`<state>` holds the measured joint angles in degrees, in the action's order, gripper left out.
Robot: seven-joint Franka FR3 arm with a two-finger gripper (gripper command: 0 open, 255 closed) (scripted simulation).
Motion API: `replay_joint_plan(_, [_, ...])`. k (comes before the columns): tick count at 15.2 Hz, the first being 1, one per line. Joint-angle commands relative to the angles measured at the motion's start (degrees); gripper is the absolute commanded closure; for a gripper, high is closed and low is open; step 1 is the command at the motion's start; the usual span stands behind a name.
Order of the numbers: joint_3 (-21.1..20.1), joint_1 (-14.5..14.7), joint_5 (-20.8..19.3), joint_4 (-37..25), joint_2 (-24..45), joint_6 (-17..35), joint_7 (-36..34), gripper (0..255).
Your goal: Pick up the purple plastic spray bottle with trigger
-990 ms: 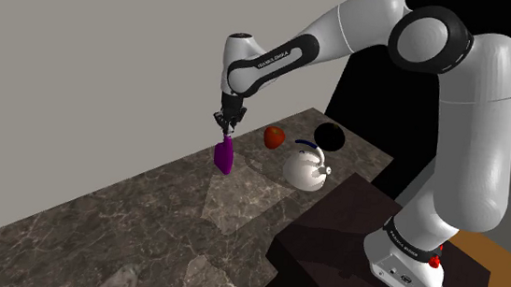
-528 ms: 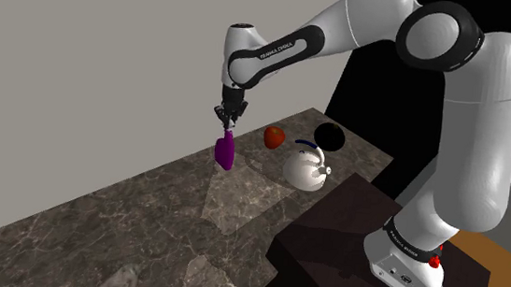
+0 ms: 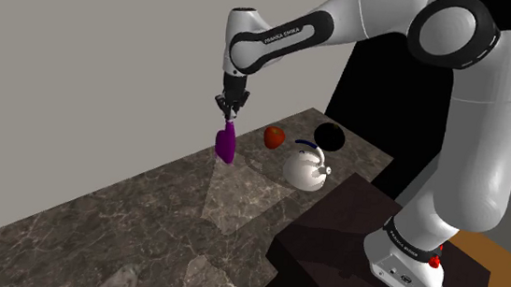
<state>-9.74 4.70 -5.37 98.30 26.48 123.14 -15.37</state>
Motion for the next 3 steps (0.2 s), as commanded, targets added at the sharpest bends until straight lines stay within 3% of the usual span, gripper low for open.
replay_joint_plan(1, [-0.08,-0.08,0.19,-0.47,-0.79,-1.26,0.15,255])
replay_joint_plan(3, [-0.09,-0.09,0.2,-0.51,-0.84,-1.35,0.15,255])
